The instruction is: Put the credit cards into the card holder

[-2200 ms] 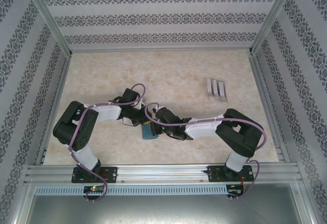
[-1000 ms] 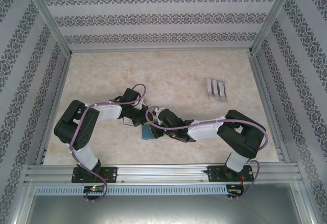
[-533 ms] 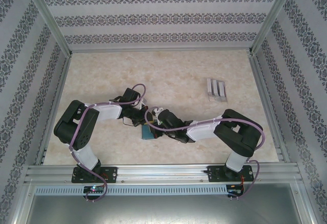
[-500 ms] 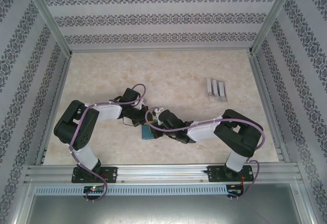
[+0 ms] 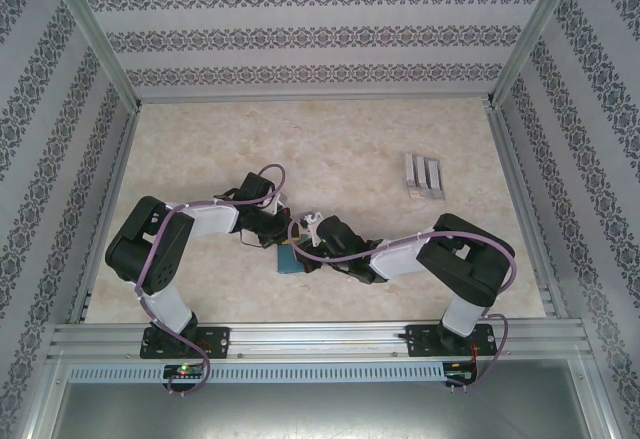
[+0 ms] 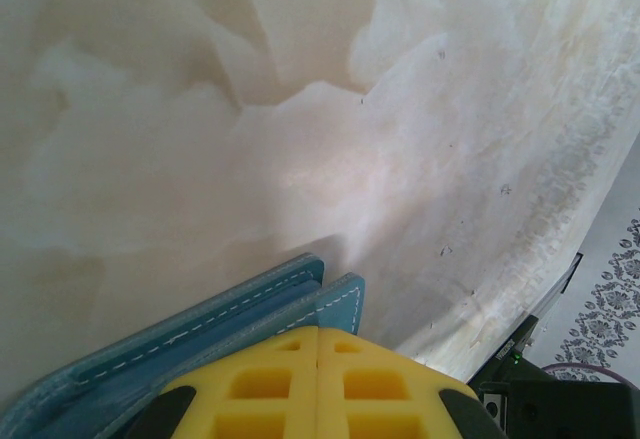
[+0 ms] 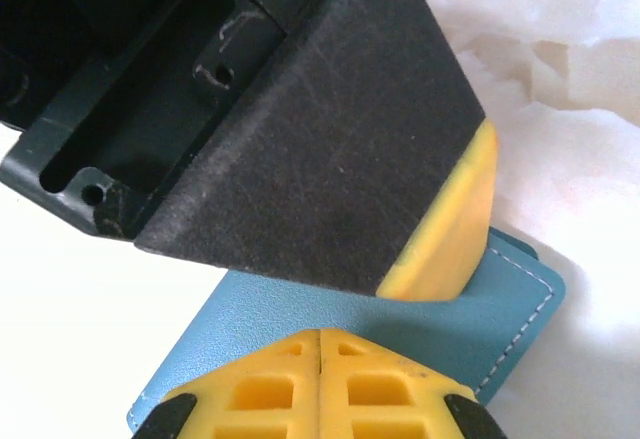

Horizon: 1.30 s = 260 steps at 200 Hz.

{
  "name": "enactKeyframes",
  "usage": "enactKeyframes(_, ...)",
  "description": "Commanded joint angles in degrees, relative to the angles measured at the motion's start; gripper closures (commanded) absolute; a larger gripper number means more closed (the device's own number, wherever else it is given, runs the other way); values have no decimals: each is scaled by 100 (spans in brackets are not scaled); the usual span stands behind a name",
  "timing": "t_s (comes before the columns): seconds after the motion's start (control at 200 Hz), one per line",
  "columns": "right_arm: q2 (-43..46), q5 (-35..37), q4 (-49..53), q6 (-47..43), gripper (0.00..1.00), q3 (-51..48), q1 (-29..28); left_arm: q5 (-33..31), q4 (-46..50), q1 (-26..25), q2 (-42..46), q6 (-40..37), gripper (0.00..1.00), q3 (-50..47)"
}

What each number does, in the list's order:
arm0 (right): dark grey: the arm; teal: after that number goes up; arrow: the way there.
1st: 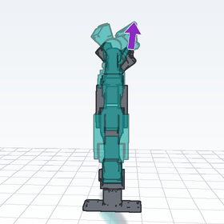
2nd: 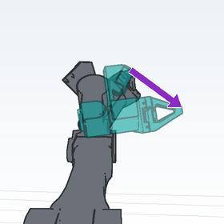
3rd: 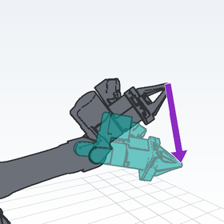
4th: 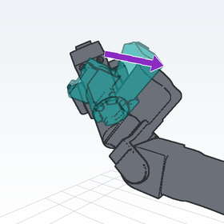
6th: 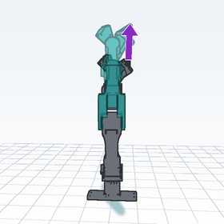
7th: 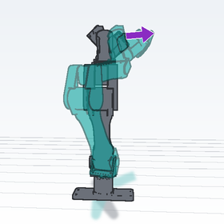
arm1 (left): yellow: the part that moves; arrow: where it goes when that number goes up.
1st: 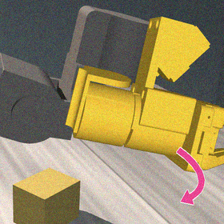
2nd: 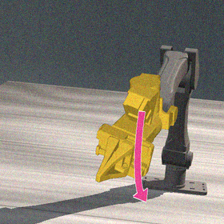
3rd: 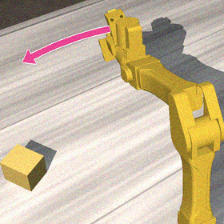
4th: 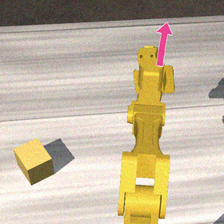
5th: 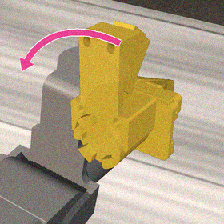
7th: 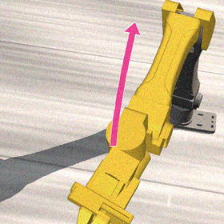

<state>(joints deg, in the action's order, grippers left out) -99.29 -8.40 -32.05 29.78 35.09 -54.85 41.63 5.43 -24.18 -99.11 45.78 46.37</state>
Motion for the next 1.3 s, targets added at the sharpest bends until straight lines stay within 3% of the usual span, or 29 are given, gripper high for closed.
enactKeyframes(0.0, -353, -715, 1356, -35, 100, -205, -231, -838, 189, 131, -190, 99, 100, -250)
enactKeyframes(0.115, -223, -419, 1304, -165, 100, -318, -185, -832, 248, 137, -180, 59, 100, -216)
enactKeyframes(0.355, 730, -145, 1192, -335, 89, -285, -54, -730, -25, 138, 350, 449, 98, -380)
enactKeyframes(0.535, 993, -345, 1271, -371, 65, 81, 96, -677, 134, 141, 850, 552, 95, -212)
enactKeyframes(0.679, 1515, -325, 1271, -256, 63, 61, 176, -728, 411, 172, 1320, 502, 93, -92)
enactKeyframes(0.834, 2756, 493, 1675, -466, 60, -222, 243, -1017, 954, 399, 2040, 264, 87, 21)
enactKeyframes(0.924, 3679, 1267, 2055, -797, 57, -354, 255, -1597, 1494, 486, 2519, -156, 72, 138)
enactKeyframes(0.969, 4127, 1690, 2179, -974, 50, -428, 255, -2068, 1745, 506, 2776, -398, 62, 203)
enactKeyframes(1.079, 5110, 2744, 2448, -1388, 16, -589, 281, -3170, 2142, 510, 3429, -1020, 33, 327)
enactKeyframes(1.099, 5269, 2889, 2472, -1490, 4, -618, 296, -3363, 2198, 507, 3536, -1117, 25, 332)
enactKeyframes(1.119, 5419, 3025, 2488, -1602, 2, -653, 314, -3567, 2219, 503, 3656, -1206, 18, 334)
enactKeyframes(1.129, 5474, 3070, 2485, -1674, 2, -670, 327, -3662, 2217, 503, 3718, -1252, 6, 326)
enactKeyframes(1.139, 5545, 3120, 2485, -1727, 2, -688, 342, -3765, 2223, 509, 3775, -1294, 1, 322)
enactKeyframes(1.294, 6159, 3563, 2309, -2717, 2, -1040, 937, -5438, 1410, 497, 4968, -2046, 0, -455)
